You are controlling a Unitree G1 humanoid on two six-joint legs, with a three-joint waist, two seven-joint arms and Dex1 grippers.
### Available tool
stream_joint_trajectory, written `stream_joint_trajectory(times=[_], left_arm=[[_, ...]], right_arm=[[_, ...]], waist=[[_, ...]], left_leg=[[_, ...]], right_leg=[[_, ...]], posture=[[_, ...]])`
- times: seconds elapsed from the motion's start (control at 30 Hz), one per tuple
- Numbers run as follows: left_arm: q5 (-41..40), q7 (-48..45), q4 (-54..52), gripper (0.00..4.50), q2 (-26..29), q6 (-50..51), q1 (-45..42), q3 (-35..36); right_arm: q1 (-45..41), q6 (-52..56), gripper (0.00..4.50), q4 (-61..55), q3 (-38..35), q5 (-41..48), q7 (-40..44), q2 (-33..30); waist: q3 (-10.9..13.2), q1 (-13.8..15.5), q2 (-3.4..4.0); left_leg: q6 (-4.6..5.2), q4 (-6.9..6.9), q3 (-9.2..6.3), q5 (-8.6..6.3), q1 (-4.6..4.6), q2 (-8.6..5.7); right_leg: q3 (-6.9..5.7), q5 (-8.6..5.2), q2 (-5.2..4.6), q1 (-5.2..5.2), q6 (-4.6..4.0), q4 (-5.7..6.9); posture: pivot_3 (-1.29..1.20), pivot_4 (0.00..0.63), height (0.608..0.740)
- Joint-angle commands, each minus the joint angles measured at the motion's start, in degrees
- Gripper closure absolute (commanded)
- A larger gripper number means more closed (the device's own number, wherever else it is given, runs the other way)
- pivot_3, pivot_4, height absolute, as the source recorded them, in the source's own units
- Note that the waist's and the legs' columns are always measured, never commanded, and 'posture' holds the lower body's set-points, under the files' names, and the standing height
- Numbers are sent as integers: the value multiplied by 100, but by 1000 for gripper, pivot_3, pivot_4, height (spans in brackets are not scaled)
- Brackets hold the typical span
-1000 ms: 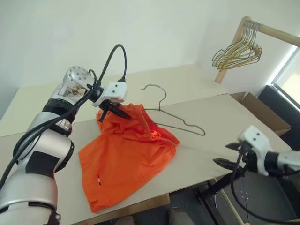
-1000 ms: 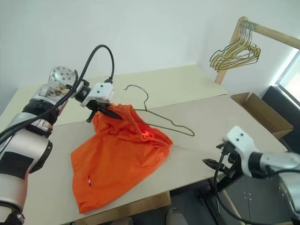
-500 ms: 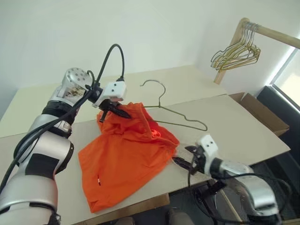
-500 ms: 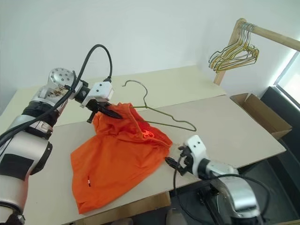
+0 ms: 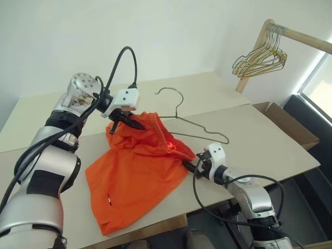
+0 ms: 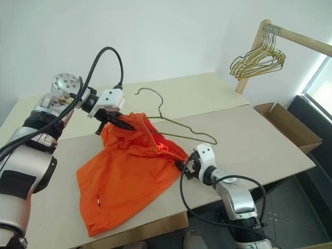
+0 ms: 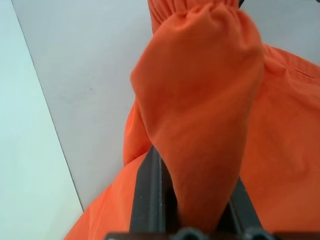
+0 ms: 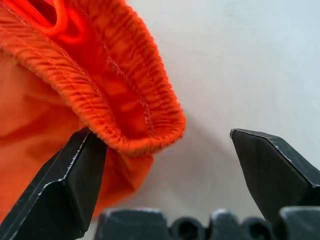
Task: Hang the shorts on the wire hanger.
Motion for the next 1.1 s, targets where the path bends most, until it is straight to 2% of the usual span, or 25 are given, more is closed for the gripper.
stream_joint_trajectory(times=[0.03, 0.1, 0.27, 0.3, 0.37, 0.47, 0.6, 0.83, 1.1], left_arm=[[-118, -20, -185, 4500, 60, 14, -46, 181], [-108, -20, -175, 4500, 54, 15, -51, 190], [-83, -20, -153, 4500, 44, 21, -78, 218], [-85, -20, -155, 4500, 49, 27, -76, 225], [-81, -20, -155, 4500, 57, 29, -61, 241], [-110, -20, -191, 4500, 134, 41, 5, 226], [-193, -20, -256, 4500, 338, -5, 182, 206], [-340, -20, -522, 4500, 890, -157, 743, 177], [-452, -20, -993, 4500, 1304, -10, 1362, 358]], right_arm=[[-210, -193, 378, -116, 92, 191, 301, 44], [-235, -212, 931, -59, 150, 152, 376, 49], [-305, -252, 2666, 94, 205, 123, 494, 22], [-284, -246, 2876, 74, 181, 137, 515, 0], [-236, -239, 3630, 42, 133, 125, 532, -54], [-145, -184, 4458, -49, 11, 128, 523, -198], [3, 35, 4495, -279, -247, 197, 544, -582], [198, 440, 4495, -722, -739, 627, 1140, -1754], [-137, 387, 4495, -309, -764, 785, 1854, -2757]], waist=[[0, -23, 0], [0, -42, 0], [0, -98, 0], [0, -106, 0], [0, -108, 0], [0, -109, 0], [0, -114, 1], [0, -105, 1], [-1, -86, 1]], left_leg=[[0, 0, 0, 0, 0, -1], [1, 0, -2, 0, 0, -1], [0, 0, -3, 0, 0, -1], [0, 0, -3, 0, 0, -1], [0, 0, -4, 0, 0, 0], [0, 0, -4, 0, 0, 0], [1, 0, -4, 0, 0, 0], [4, 0, -2, -2, 0, 1], [8, 0, -1, -4, 1, 3]], right_leg=[[0, 0, -1, 0, 0, 0], [0, 0, -1, 1, 0, 0], [-1, 0, -1, 1, 0, 2], [-1, 0, -1, 0, 0, 2], [-1, 0, 0, -1, 0, 2], [-1, 0, 0, -1, 0, 3], [-1, 0, -1, -1, 0, 3], [0, 0, -3, 0, 0, 3], [-1, 0, -3, 3, 0, 1]], posture=[[-78, 0, 740], [-77, 0, 740], [-74, 0, 740], [-74, 0, 740], [-77, 0, 740], [-80, 0, 740], [-93, 0, 740], [-94, 0, 740], [-61, 0, 740]])
